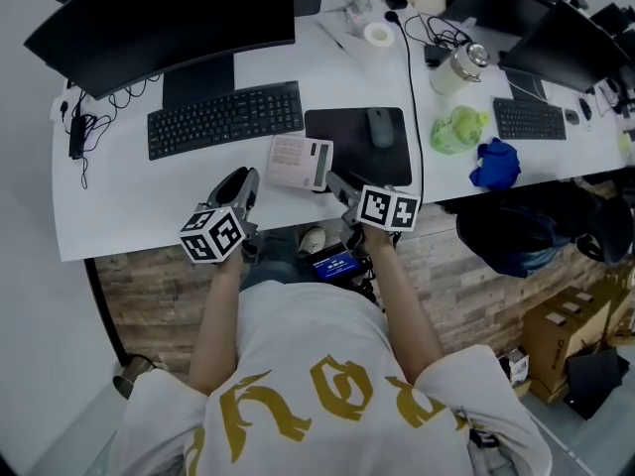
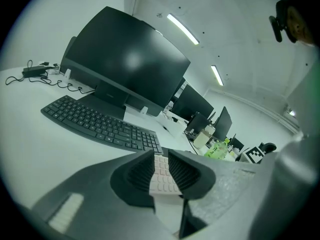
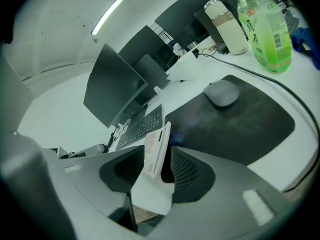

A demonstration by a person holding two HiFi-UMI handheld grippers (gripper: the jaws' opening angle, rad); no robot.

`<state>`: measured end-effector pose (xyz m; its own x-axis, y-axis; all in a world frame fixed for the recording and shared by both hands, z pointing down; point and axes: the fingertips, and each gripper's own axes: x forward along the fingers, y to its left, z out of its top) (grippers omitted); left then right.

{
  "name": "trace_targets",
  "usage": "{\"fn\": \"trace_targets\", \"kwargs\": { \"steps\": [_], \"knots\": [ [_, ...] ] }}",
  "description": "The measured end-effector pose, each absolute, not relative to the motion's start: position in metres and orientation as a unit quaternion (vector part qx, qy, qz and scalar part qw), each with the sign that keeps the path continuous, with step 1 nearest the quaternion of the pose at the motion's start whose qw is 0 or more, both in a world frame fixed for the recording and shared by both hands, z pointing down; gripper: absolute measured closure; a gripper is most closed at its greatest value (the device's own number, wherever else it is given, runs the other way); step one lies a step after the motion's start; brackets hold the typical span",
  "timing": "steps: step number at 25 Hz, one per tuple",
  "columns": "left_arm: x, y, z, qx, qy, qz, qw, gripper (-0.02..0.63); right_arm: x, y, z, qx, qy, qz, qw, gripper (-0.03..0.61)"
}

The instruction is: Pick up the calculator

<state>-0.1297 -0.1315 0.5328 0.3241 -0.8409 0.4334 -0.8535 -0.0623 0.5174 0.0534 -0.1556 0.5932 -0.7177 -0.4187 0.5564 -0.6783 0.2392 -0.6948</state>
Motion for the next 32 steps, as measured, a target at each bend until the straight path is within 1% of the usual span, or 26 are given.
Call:
{"fn": "trace_targets", "kwargs": {
  "steps": [14,19,28,30,32],
  "knots": [
    [-0.123,-0.139,0.565,0.73,-0.557,0.029,0.395,0.53,0.033,-0.161,0.615,0.339,-0.757,0.54,0.143,0.384],
    [-0.126,-0.144,0.575,0.728,-0.552,0.036,0.405,0.53,0.032,-0.167,0.622,0.351,-0.758,0.529,0.15,0.407],
    [-0.127,-0.147,0.59,0.726,-0.544,0.044,0.418,0.53,0.018,-0.166,0.635,0.329,-0.743,0.571,0.123,0.416],
    [-0.128,-0.148,0.592,0.725,-0.543,0.044,0.421,0.53,0.017,-0.167,0.637,0.326,-0.739,0.578,0.117,0.446],
    [-0.129,-0.151,0.594,0.725,-0.543,0.043,0.422,0.53,0.016,-0.169,0.637,0.32,-0.736,0.588,0.105,0.453]
  ]
}}
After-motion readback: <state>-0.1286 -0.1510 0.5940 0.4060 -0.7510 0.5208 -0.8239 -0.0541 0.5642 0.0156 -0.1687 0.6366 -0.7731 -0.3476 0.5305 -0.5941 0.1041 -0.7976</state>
